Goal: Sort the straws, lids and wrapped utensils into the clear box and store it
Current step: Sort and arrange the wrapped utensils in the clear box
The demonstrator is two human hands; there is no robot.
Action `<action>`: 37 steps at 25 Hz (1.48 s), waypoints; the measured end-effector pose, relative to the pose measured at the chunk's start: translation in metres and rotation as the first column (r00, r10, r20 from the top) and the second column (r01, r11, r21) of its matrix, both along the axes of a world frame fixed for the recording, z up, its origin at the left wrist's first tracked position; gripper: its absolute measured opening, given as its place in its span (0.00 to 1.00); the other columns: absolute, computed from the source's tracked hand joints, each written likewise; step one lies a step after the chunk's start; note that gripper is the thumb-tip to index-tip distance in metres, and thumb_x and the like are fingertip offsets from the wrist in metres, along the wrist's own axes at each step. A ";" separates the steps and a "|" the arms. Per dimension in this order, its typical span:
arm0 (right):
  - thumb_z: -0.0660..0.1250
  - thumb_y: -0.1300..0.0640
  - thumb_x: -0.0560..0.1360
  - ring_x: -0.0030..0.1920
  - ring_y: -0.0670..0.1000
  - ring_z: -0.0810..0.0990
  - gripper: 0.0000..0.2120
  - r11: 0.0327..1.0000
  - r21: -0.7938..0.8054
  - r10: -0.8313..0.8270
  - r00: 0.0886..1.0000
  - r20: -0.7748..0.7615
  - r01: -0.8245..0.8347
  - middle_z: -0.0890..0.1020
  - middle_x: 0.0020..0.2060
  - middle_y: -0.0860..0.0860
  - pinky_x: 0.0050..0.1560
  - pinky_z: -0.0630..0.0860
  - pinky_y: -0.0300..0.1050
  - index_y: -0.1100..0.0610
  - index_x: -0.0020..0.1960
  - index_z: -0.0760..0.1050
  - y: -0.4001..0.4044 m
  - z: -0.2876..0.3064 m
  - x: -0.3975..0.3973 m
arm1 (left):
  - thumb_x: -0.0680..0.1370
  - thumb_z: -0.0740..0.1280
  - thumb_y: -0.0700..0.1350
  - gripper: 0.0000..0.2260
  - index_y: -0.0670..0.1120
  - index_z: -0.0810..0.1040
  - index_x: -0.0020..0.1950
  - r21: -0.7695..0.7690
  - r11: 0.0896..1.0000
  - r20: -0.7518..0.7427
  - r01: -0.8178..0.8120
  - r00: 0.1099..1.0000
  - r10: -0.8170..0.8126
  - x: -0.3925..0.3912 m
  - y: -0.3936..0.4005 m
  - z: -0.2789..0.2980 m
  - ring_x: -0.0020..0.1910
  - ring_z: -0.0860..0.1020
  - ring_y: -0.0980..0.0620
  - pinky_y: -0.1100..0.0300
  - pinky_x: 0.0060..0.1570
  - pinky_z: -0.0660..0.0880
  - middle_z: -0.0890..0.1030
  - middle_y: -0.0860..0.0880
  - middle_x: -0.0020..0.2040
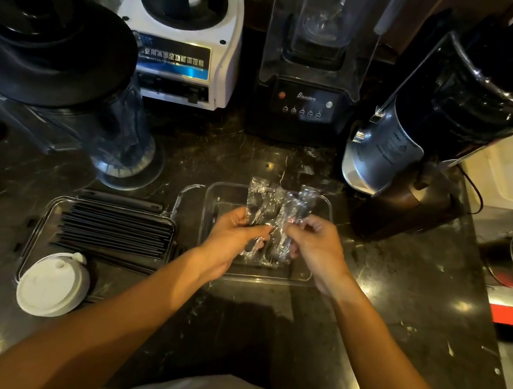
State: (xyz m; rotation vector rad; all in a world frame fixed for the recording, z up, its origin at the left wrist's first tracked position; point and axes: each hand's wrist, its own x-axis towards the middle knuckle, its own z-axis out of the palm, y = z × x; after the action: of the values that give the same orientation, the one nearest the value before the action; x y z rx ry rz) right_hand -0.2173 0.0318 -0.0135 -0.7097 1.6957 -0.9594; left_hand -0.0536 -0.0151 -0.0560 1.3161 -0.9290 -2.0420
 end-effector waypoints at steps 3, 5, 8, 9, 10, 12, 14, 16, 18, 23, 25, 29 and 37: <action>0.70 0.64 0.80 0.30 0.51 0.75 0.03 0.988 -0.013 -0.150 0.966 0.212 0.156 0.79 0.34 0.58 0.34 0.77 0.45 0.62 0.47 0.81 -0.003 0.004 -0.015 | 0.77 0.73 0.34 0.18 0.38 0.78 0.67 0.105 0.994 -0.054 -0.037 0.998 0.042 0.003 -0.001 0.002 0.59 0.84 0.44 0.49 0.61 0.79 0.86 0.40 0.60; 0.70 0.63 0.79 0.32 0.52 0.76 0.04 0.982 0.008 -0.184 0.931 0.314 0.191 0.78 0.38 0.62 0.34 0.79 0.44 0.63 0.48 0.81 -0.004 0.003 -0.022 | 0.78 0.72 0.34 0.18 0.38 0.77 0.67 0.148 0.989 -0.077 -0.027 0.996 0.038 0.004 -0.002 0.003 0.59 0.83 0.44 0.49 0.59 0.79 0.85 0.40 0.60; 0.70 0.63 0.79 0.30 0.49 0.77 0.03 0.978 0.025 -0.198 0.890 0.411 0.206 0.79 0.38 0.60 0.33 0.79 0.42 0.63 0.48 0.80 -0.005 0.002 -0.023 | 0.79 0.70 0.33 0.15 0.41 0.78 0.65 0.156 0.988 -0.091 0.009 0.996 0.005 0.002 0.000 0.006 0.52 0.85 0.48 0.54 0.52 0.82 0.86 0.42 0.57; 0.69 0.63 0.79 0.30 0.48 0.76 0.03 0.972 0.027 -0.222 0.873 0.434 0.233 0.80 0.39 0.58 0.33 0.79 0.41 0.63 0.48 0.80 -0.006 0.001 -0.021 | 0.79 0.70 0.33 0.15 0.41 0.79 0.65 0.154 0.988 -0.101 0.023 0.995 -0.007 0.001 0.001 0.007 0.49 0.85 0.49 0.56 0.50 0.82 0.86 0.42 0.56; 0.69 0.63 0.79 0.31 0.47 0.76 0.02 0.963 0.026 -0.252 0.859 0.445 0.269 0.81 0.39 0.56 0.33 0.78 0.41 0.62 0.50 0.80 -0.006 0.000 -0.019 | 0.78 0.70 0.33 0.15 0.40 0.79 0.65 0.154 0.988 -0.113 0.032 0.993 -0.015 0.000 0.001 0.008 0.47 0.85 0.49 0.57 0.49 0.82 0.86 0.42 0.56; 0.69 0.63 0.80 0.32 0.47 0.75 0.03 0.939 0.030 -0.319 0.838 0.443 0.342 0.83 0.38 0.54 0.34 0.77 0.40 0.62 0.52 0.80 -0.006 -0.003 -0.015 | 0.79 0.70 0.33 0.17 0.39 0.78 0.67 0.160 0.986 -0.141 0.036 0.990 -0.014 0.000 0.000 0.008 0.49 0.86 0.49 0.57 0.50 0.83 0.86 0.40 0.58; 0.69 0.63 0.80 0.32 0.47 0.75 0.02 0.924 0.063 -0.362 0.815 0.452 0.376 0.82 0.37 0.52 0.35 0.78 0.40 0.61 0.52 0.80 -0.003 -0.007 -0.011 | 0.78 0.70 0.33 0.18 0.39 0.77 0.68 0.144 0.989 -0.149 0.046 0.989 -0.024 0.000 -0.001 0.009 0.52 0.86 0.47 0.56 0.52 0.83 0.85 0.39 0.59; 0.69 0.62 0.80 0.32 0.46 0.75 0.04 0.925 0.085 -0.365 0.805 0.469 0.370 0.82 0.37 0.53 0.34 0.78 0.39 0.62 0.53 0.79 0.000 -0.011 -0.009 | 0.78 0.71 0.33 0.17 0.39 0.77 0.67 0.111 0.993 -0.134 0.051 0.990 -0.036 -0.001 -0.002 0.011 0.54 0.85 0.46 0.55 0.53 0.82 0.85 0.39 0.60; 0.69 0.61 0.80 0.33 0.46 0.75 0.08 0.940 0.097 -0.333 0.820 0.465 0.327 0.82 0.37 0.53 0.35 0.78 0.39 0.64 0.57 0.79 0.002 -0.013 -0.007 | 0.78 0.71 0.34 0.17 0.39 0.77 0.66 0.084 0.996 -0.115 0.030 0.993 -0.021 -0.003 -0.003 0.014 0.55 0.85 0.46 0.55 0.53 0.82 0.85 0.40 0.60; 0.69 0.58 0.81 0.35 0.49 0.79 0.12 0.967 0.095 -0.253 0.884 0.392 0.235 0.85 0.38 0.53 0.36 0.81 0.43 0.66 0.58 0.80 0.019 -0.012 -0.016 | 0.79 0.71 0.36 0.11 0.38 0.77 0.61 0.068 0.992 -0.115 -0.110 0.986 0.117 0.002 -0.012 0.017 0.55 0.86 0.45 0.54 0.56 0.81 0.84 0.37 0.59; 0.69 0.53 0.81 0.35 0.51 0.82 0.11 0.964 0.041 -0.265 0.928 0.263 0.264 0.84 0.35 0.52 0.38 0.82 0.46 0.60 0.54 0.83 0.024 -0.009 -0.027 | 0.80 0.69 0.34 0.08 0.39 0.77 0.59 0.074 0.987 -0.112 -0.146 0.982 0.153 0.006 -0.020 0.019 0.55 0.86 0.43 0.52 0.57 0.82 0.84 0.38 0.58; 0.61 0.47 0.85 0.30 0.50 0.77 0.17 0.984 -0.065 -0.163 0.984 0.068 0.167 0.79 0.35 0.53 0.41 0.82 0.52 0.56 0.58 0.83 0.018 0.006 -0.035 | 0.81 0.65 0.33 0.05 0.40 0.78 0.53 0.065 0.991 -0.128 -0.114 0.984 0.121 0.009 -0.029 0.026 0.46 0.87 0.46 0.51 0.55 0.83 0.87 0.43 0.47; 0.62 0.52 0.85 0.35 0.46 0.77 0.15 0.999 -0.038 -0.016 0.988 0.151 0.022 0.83 0.38 0.49 0.36 0.71 0.43 0.58 0.56 0.85 0.009 0.010 -0.017 | 0.81 0.68 0.36 0.05 0.38 0.79 0.57 0.067 0.996 -0.130 -0.063 0.989 0.071 0.005 -0.032 0.027 0.43 0.85 0.48 0.50 0.56 0.82 0.86 0.42 0.47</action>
State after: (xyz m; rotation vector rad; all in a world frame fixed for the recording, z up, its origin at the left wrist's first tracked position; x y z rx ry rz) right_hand -0.2346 0.0410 -0.0032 -0.6321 1.5569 -1.0366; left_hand -0.0489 -0.0473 -0.0294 1.2109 -0.7582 -2.0931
